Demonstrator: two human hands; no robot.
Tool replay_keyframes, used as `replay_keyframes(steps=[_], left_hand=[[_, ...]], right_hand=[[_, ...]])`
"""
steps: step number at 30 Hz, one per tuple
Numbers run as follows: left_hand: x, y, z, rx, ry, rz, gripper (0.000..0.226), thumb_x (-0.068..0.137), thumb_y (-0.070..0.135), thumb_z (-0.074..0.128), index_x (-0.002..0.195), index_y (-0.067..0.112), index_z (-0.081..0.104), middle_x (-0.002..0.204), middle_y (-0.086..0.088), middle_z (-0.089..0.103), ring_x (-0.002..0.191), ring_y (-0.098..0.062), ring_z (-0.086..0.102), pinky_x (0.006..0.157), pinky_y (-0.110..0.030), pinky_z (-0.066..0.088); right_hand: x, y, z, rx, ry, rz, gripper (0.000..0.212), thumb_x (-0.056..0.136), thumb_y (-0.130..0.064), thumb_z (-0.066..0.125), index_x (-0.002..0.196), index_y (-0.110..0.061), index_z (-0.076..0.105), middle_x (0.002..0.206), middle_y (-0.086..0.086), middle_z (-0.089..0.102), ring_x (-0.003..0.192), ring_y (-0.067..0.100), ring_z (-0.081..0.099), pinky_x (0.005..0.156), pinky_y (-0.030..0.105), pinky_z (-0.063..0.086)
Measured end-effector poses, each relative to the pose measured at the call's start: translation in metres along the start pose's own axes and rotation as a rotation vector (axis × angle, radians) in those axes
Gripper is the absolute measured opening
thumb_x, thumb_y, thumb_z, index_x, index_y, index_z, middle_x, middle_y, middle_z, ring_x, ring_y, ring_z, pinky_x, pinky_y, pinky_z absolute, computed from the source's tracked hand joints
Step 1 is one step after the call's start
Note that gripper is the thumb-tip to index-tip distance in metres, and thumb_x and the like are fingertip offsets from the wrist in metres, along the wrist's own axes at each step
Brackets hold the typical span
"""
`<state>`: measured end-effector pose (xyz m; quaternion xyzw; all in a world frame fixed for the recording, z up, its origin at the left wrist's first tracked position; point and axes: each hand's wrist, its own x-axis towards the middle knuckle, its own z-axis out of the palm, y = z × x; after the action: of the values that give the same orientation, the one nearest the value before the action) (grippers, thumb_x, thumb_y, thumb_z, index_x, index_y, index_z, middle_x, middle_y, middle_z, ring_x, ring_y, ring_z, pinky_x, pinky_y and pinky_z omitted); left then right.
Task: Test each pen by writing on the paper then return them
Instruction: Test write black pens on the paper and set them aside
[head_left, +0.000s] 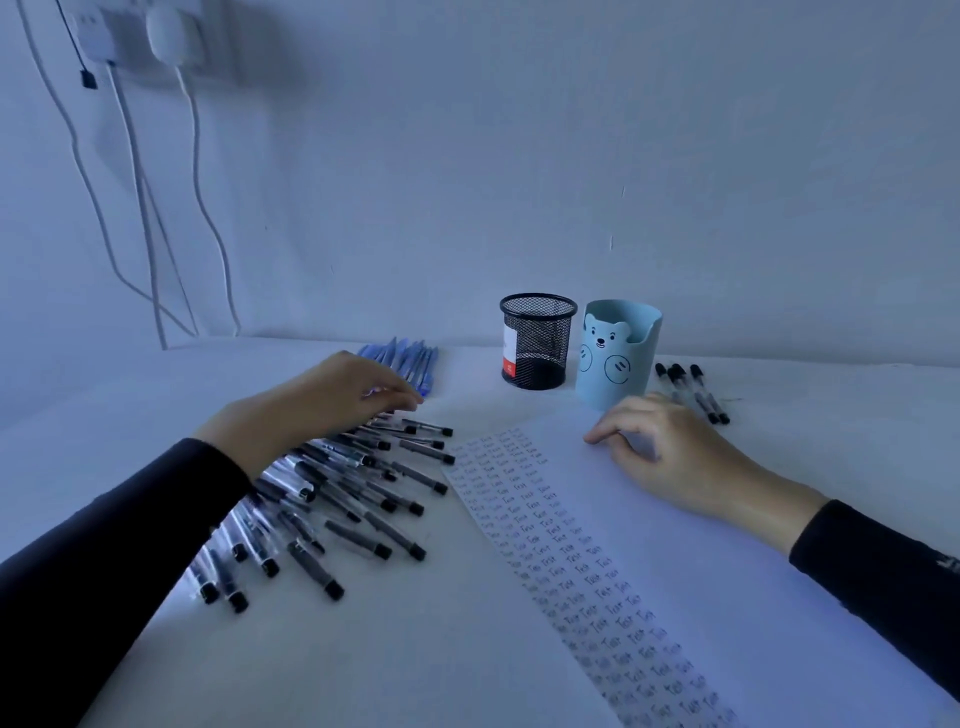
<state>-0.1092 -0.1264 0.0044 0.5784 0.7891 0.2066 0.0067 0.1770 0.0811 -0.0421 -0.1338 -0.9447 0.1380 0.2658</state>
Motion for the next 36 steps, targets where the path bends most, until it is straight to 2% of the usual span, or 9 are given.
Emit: replay_keyframes(steps=[5, 10, 16, 20, 23, 26, 29, 33, 36], left_hand=[[0.003, 0.003, 0.009, 0.023, -0.038, 0.068, 0.016, 0.090, 0.024, 0.069, 0.101, 0.032, 0.075, 0.089, 0.031, 0.064, 0.085, 0.017, 0.057, 0.092, -0.019, 0.045], [0.004, 0.013, 0.018, 0.049, 0.085, 0.232, 0.020, 0.093, 0.012, 0.062, 0.106, 0.022, 0.073, 0.091, 0.026, 0.062, 0.083, 0.012, 0.060, 0.087, -0.033, 0.053], [-0.008, 0.073, 0.054, -0.084, 0.057, 0.522, 0.025, 0.090, 0.017, 0.066, 0.114, 0.017, 0.071, 0.102, 0.007, 0.070, 0.088, -0.002, 0.063, 0.077, -0.011, 0.050], [-0.009, 0.072, 0.053, -0.142, 0.052, 0.409, 0.026, 0.097, 0.024, 0.056, 0.120, 0.020, 0.068, 0.108, 0.011, 0.068, 0.095, 0.007, 0.060, 0.083, -0.006, 0.045], [-0.006, 0.055, 0.045, -0.083, 0.083, 0.228, 0.025, 0.098, 0.026, 0.053, 0.119, 0.026, 0.066, 0.110, 0.014, 0.067, 0.096, 0.014, 0.056, 0.084, -0.006, 0.043], [-0.006, 0.046, 0.043, -0.032, 0.096, 0.110, 0.024, 0.098, 0.029, 0.051, 0.117, 0.026, 0.067, 0.110, 0.013, 0.067, 0.091, 0.010, 0.057, 0.074, -0.008, 0.042], [-0.006, 0.045, 0.042, 0.005, 0.103, 0.060, 0.025, 0.099, 0.031, 0.049, 0.117, 0.025, 0.066, 0.110, 0.012, 0.065, 0.080, 0.012, 0.053, 0.066, -0.006, 0.038], [-0.008, 0.046, 0.042, 0.028, 0.023, 0.056, 0.030, 0.099, 0.042, 0.045, 0.118, 0.029, 0.064, 0.118, 0.013, 0.062, 0.108, -0.003, 0.056, 0.088, -0.023, 0.047], [-0.010, 0.051, 0.041, 0.022, -0.081, 0.068, 0.042, 0.090, 0.063, 0.043, 0.116, 0.036, 0.063, 0.126, 0.021, 0.056, 0.110, -0.001, 0.055, 0.094, -0.029, 0.047]], right_hand=[[-0.001, -0.003, 0.000, 0.008, 0.011, -0.015, 0.027, 0.085, -0.024, 0.050, 0.093, -0.025, 0.075, 0.092, -0.017, 0.066, 0.094, 0.011, 0.059, 0.089, 0.032, 0.046], [-0.001, -0.001, 0.000, 0.004, 0.014, -0.008, 0.028, 0.086, -0.024, 0.050, 0.101, -0.023, 0.074, 0.094, -0.020, 0.064, 0.096, 0.007, 0.056, 0.088, 0.025, 0.042], [0.000, -0.003, -0.002, 0.022, 0.027, 0.028, 0.024, 0.093, -0.011, 0.060, 0.113, -0.019, 0.071, 0.096, -0.018, 0.063, 0.098, 0.004, 0.052, 0.088, 0.021, 0.038], [-0.001, -0.025, -0.008, 0.128, -0.019, 0.067, 0.032, 0.093, -0.044, 0.057, 0.121, -0.032, 0.064, 0.091, -0.018, 0.059, 0.092, -0.004, 0.047, 0.079, 0.009, 0.035], [-0.004, -0.041, -0.007, 0.068, -0.167, 0.033, 0.052, 0.075, -0.071, 0.056, 0.113, -0.037, 0.068, 0.091, -0.017, 0.054, 0.099, -0.004, 0.045, 0.084, 0.010, 0.036], [-0.004, -0.043, 0.001, 0.055, -0.168, 0.000, 0.033, 0.079, -0.057, 0.066, 0.096, -0.029, 0.072, 0.091, -0.016, 0.055, 0.094, 0.002, 0.050, 0.080, 0.020, 0.041], [0.001, -0.044, -0.009, 0.305, -0.136, 0.170, 0.012, 0.083, -0.034, 0.075, 0.088, -0.026, 0.069, 0.092, -0.009, 0.066, 0.080, -0.004, 0.055, 0.073, 0.015, 0.043], [0.015, -0.052, -0.040, 1.071, 0.042, 0.374, 0.011, 0.088, -0.029, 0.063, 0.094, -0.020, 0.060, 0.102, 0.007, 0.075, 0.095, 0.020, 0.068, 0.087, 0.035, 0.052], [0.019, -0.058, -0.058, 1.278, 0.024, 0.491, 0.023, 0.096, -0.044, 0.049, 0.110, -0.031, 0.061, 0.066, -0.003, 0.052, 0.054, 0.018, 0.047, 0.055, 0.029, 0.044]])
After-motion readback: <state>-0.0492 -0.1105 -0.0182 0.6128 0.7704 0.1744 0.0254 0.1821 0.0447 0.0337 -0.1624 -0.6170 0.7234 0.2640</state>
